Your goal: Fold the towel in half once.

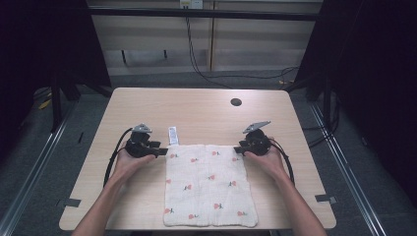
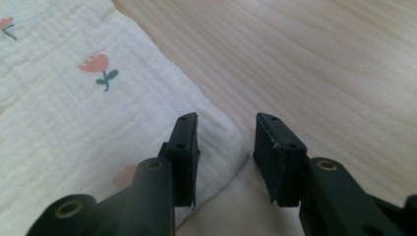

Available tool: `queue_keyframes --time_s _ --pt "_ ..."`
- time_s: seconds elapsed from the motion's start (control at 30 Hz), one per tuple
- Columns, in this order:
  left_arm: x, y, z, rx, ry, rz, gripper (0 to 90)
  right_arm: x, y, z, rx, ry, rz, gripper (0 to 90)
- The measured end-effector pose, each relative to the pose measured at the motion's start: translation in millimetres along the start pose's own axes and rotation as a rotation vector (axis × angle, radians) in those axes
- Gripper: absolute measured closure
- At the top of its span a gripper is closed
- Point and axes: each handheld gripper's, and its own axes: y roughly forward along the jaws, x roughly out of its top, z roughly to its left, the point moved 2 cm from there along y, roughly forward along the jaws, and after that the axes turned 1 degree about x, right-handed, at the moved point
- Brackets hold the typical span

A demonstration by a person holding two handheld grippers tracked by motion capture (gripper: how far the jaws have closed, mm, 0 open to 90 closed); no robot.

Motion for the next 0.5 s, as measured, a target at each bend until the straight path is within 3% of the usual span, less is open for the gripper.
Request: queue_keyframes --time_s 0.1,0.27,0.37,0.5 --pt "-0.6 4.6 0.8 -0.001 -0.003 0.002 46.8 -1.3 -0.9 1.2 0.004 -0.001 -0.004 68.0" --pt "0.7 10.1 -2.7 0.005 0.010 0.020 47.3 -1.9 -1.2 0.0 -0.005 0.038 -0.012 78.1" --pt "2.1 13.7 -4.0 0.009 0.019 0.017 47.9 -2.9 -1.3 -0.5 0.013 0.050 -0.017 84.3" --pt "3.6 16.5 -8.7 0.018 0.047 0.021 49.4 -2.8 -0.6 0.3 0.019 0.047 -0.023 85.9"
